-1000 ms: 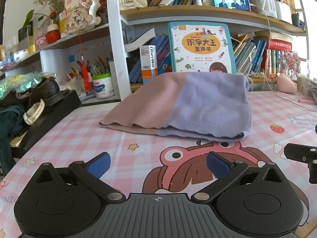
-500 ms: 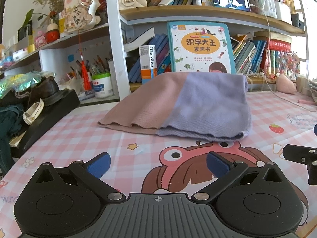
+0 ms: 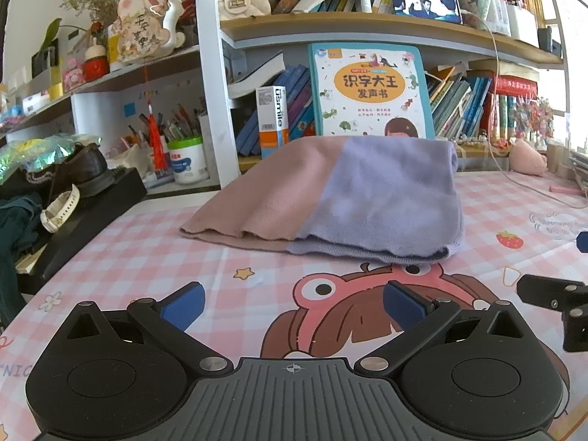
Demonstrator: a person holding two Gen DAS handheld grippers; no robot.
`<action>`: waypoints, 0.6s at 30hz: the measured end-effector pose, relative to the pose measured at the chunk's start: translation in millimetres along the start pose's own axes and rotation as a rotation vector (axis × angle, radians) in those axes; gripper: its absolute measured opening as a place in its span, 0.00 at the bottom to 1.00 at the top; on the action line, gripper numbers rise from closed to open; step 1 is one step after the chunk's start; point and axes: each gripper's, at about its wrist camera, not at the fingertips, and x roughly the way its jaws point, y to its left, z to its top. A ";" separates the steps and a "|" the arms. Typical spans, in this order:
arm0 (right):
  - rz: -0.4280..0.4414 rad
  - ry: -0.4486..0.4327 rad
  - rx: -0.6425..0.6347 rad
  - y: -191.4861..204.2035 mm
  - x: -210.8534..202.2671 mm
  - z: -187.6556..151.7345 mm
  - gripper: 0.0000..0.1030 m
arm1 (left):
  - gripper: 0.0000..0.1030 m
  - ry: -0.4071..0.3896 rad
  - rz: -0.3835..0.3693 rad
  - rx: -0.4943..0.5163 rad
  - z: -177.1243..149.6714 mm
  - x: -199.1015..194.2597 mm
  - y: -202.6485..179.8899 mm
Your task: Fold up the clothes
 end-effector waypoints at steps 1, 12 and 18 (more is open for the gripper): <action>-0.005 -0.001 -0.009 1.5 0.0 0.1 1.00 | 1.00 0.000 0.000 0.000 0.0 0.0 -0.1; -0.085 -0.055 -0.058 10.5 -7.7 -1.5 1.00 | 1.00 -0.054 0.028 0.013 0.1 -8.6 -2.4; -0.057 -0.049 -0.021 3.8 -7.5 -0.4 1.00 | 1.00 -0.042 0.035 -0.033 1.0 -6.0 5.1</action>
